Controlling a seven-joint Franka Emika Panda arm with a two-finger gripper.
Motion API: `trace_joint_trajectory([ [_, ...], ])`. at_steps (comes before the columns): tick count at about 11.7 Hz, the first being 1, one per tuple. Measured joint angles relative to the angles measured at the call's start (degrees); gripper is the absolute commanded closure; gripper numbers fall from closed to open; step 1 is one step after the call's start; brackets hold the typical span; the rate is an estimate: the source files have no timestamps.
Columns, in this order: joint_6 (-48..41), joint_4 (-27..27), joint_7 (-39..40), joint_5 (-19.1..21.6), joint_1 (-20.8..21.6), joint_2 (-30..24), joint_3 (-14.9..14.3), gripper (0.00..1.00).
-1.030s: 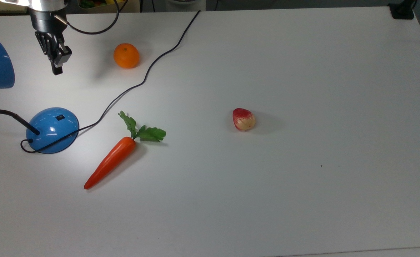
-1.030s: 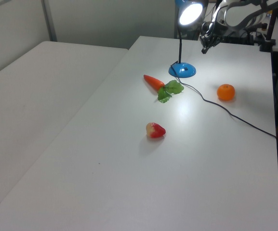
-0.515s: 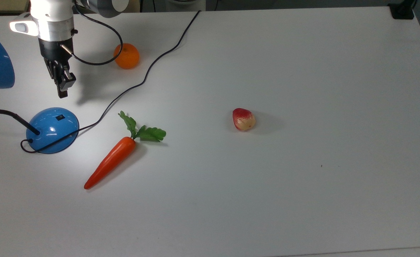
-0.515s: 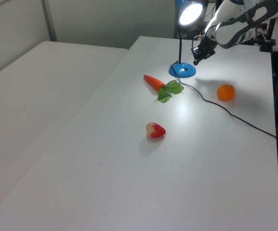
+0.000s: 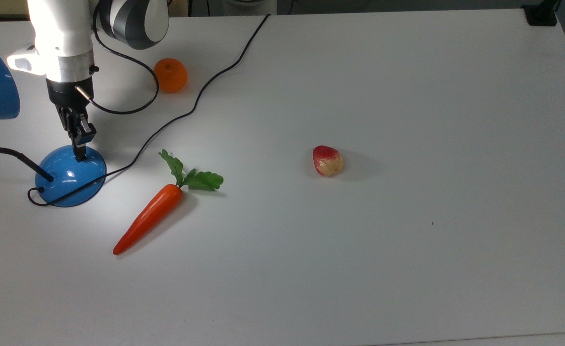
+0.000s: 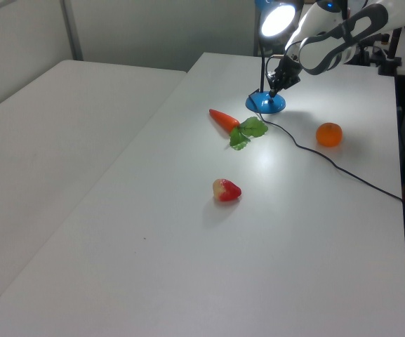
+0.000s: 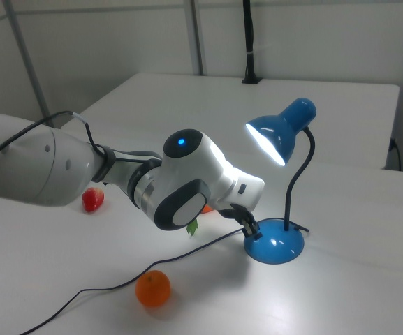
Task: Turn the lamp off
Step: 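Press the switch on the blue lamp base with the gripper fingers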
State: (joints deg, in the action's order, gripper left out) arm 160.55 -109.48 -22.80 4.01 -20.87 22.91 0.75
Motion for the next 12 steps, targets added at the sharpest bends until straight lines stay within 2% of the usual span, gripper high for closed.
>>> trace_joint_trajectory([
  [12, 0.01, 0.56, -0.54, -0.04, 0.00, 1.80, 0.03, 1.00],
])
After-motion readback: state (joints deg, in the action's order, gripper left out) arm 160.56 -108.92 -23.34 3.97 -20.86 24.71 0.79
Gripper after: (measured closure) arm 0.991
